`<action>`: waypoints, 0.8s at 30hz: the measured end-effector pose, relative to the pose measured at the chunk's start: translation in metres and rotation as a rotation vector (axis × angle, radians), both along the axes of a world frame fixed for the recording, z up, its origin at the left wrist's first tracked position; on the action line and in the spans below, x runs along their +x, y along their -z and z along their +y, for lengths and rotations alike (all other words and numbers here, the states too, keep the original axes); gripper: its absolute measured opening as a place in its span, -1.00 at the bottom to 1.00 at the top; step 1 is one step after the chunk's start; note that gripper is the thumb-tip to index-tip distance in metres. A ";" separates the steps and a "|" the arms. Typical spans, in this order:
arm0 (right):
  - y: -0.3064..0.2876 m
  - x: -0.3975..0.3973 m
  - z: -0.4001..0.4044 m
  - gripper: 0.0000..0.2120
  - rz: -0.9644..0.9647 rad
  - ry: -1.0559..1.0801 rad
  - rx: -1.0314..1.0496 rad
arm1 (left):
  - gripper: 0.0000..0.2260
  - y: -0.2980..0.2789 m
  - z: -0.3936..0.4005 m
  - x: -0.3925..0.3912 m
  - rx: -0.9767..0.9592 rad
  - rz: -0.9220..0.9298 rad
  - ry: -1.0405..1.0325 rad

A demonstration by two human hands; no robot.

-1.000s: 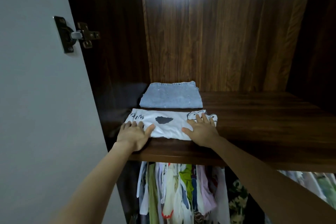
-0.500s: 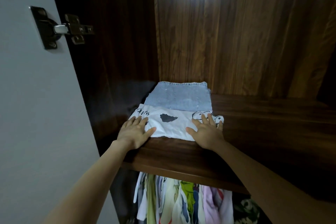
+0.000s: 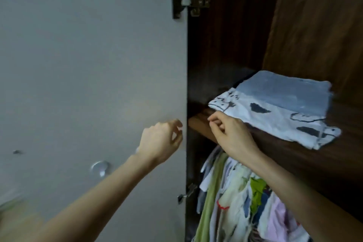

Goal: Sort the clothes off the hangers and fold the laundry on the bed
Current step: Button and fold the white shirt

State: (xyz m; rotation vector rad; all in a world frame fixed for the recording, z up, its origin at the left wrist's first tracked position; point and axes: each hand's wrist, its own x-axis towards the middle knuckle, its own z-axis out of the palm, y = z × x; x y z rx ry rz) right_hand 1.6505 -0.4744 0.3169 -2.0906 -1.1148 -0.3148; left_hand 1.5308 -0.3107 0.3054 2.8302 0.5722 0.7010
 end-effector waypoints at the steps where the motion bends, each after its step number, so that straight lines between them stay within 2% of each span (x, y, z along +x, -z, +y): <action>1: 0.005 -0.014 0.014 -0.93 0.004 -0.060 -0.033 | -0.76 0.009 0.005 -0.026 0.003 0.046 -0.029; 6: 0.031 -0.117 0.087 -0.94 0.026 -0.338 -0.186 | -0.79 0.045 0.026 -0.175 -0.038 0.175 -0.242; 12: 0.078 -0.328 0.153 -0.91 0.012 -0.676 -0.376 | -0.73 0.094 0.032 -0.434 -0.169 0.350 -0.626; 18: 0.110 -0.583 0.183 -0.89 -0.097 -1.071 -0.579 | -0.76 0.126 -0.034 -0.723 -0.329 0.461 -1.095; 24: 0.140 -0.798 0.203 -0.84 -0.228 -1.369 -0.739 | -0.74 0.143 -0.117 -0.925 -0.484 0.454 -1.477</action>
